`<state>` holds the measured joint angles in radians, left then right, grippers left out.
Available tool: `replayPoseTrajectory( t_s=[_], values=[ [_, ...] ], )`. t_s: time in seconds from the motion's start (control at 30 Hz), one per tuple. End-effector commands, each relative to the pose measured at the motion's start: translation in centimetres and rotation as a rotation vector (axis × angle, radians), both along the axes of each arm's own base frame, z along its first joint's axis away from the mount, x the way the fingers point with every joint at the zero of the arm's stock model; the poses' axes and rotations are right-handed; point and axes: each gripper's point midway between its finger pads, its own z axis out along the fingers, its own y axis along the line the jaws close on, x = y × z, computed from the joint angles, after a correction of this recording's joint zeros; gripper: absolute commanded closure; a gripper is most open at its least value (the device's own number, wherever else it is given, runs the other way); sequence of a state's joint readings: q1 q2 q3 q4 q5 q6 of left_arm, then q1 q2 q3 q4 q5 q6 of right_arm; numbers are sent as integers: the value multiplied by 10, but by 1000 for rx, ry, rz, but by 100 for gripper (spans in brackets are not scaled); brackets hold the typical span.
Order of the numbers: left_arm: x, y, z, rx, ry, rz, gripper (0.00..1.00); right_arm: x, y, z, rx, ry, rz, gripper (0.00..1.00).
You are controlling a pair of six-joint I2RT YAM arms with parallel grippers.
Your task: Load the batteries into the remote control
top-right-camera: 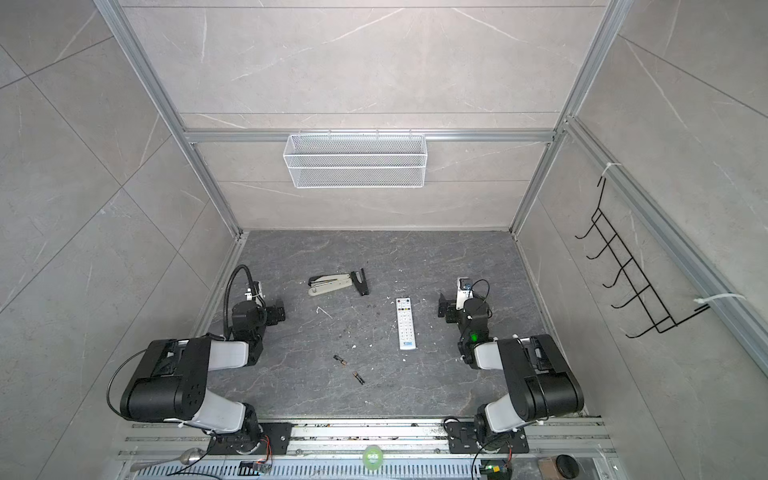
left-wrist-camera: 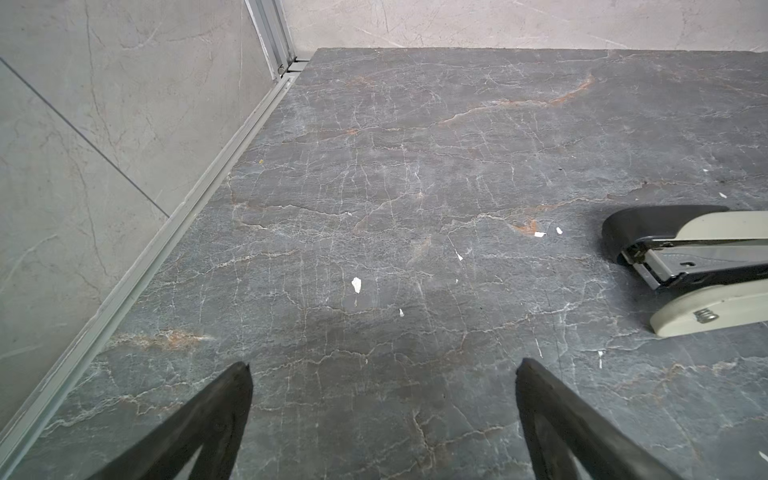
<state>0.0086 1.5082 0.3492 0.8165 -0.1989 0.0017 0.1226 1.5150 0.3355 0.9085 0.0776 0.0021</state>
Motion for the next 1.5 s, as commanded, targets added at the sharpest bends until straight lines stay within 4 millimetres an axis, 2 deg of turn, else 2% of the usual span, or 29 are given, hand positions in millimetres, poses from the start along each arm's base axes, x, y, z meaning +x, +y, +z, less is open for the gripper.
replayPoseTrajectory(
  t_s=[0.0,1.17,1.27,1.37,1.47],
  values=[
    [6,0,15,-17,-65,2,0,6,0,1,-10,6,12,1],
    [6,0,15,-18,-64,2,0,4,-1,1,-11,3,10,1],
    [5,1,17,-10,-74,4,0,3,-10,8,-21,-17,-45,1],
    [3,3,31,-12,-60,25,0,-5,-15,26,-31,-27,-73,1],
    [1,5,42,-20,-8,56,0,-14,-11,42,-24,-24,-76,1]
  ],
)
